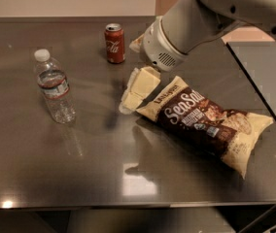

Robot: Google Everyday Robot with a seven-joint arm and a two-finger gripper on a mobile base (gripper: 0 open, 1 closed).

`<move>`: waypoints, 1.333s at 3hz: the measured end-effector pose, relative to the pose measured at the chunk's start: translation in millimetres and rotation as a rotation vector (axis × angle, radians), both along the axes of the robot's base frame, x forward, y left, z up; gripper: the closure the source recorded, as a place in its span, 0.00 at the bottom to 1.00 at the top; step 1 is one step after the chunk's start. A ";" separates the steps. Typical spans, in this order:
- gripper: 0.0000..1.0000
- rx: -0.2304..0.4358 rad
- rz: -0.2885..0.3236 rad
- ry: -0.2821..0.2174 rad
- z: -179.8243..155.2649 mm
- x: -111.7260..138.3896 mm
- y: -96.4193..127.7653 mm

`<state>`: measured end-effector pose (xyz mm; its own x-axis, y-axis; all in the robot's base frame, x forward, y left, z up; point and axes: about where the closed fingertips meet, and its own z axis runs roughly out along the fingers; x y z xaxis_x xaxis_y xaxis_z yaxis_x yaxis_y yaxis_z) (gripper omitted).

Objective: Knock water bottle over

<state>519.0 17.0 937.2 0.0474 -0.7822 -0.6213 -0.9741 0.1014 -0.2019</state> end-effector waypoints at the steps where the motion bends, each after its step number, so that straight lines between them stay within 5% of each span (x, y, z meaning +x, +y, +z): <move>1: 0.00 0.051 0.013 0.003 -1.9 10.1 33.5; 4: 0.00 0.168 0.068 0.116 -14.5 13.4 139.5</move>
Offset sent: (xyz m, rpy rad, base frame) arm 0.0282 0.1175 -0.0113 0.1727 0.0791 0.0440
